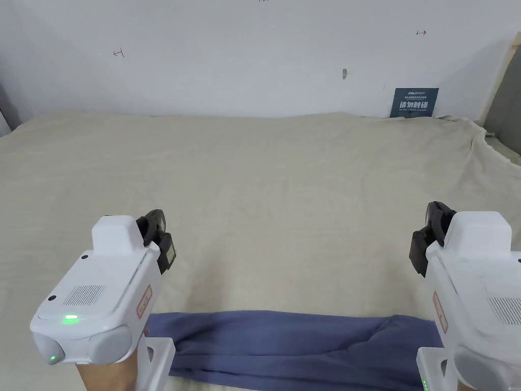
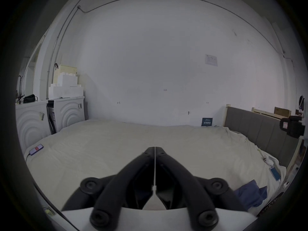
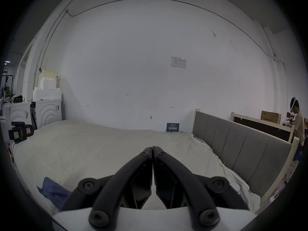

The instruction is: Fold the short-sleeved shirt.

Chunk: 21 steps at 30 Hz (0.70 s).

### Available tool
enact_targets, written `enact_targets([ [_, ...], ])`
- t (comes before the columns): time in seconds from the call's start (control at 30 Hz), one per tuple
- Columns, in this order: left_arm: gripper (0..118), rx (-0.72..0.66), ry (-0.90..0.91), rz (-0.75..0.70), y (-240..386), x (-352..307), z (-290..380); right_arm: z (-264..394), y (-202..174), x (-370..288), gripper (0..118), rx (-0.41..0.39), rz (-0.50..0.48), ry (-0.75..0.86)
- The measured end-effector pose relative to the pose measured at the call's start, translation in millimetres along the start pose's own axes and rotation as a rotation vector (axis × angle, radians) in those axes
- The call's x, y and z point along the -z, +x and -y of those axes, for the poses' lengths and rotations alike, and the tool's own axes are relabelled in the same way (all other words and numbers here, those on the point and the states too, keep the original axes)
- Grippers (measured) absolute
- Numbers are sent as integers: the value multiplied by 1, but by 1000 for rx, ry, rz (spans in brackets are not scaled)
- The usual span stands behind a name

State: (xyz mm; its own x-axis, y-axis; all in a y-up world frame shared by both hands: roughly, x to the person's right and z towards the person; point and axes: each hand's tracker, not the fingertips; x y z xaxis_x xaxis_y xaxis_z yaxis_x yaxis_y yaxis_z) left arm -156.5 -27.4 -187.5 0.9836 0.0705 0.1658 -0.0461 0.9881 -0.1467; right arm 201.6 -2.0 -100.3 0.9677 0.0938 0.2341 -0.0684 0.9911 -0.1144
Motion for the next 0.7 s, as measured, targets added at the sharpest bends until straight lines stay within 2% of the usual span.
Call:
enact_targets([
  [0.3,0,16,-36,4,-10,5,2,6,2,6,0,9,-13,-16],
  [0.4,0,25,-112,30,-18,12,3,7,2,8,0,11,-27,-26],
  [0.57,0,-99,-335,132,-54,38,10,10,3,14,0,12,-37,-45],
  [0.7,0,-262,-464,202,-96,57,25,14,4,19,0,12,-38,-65],
])
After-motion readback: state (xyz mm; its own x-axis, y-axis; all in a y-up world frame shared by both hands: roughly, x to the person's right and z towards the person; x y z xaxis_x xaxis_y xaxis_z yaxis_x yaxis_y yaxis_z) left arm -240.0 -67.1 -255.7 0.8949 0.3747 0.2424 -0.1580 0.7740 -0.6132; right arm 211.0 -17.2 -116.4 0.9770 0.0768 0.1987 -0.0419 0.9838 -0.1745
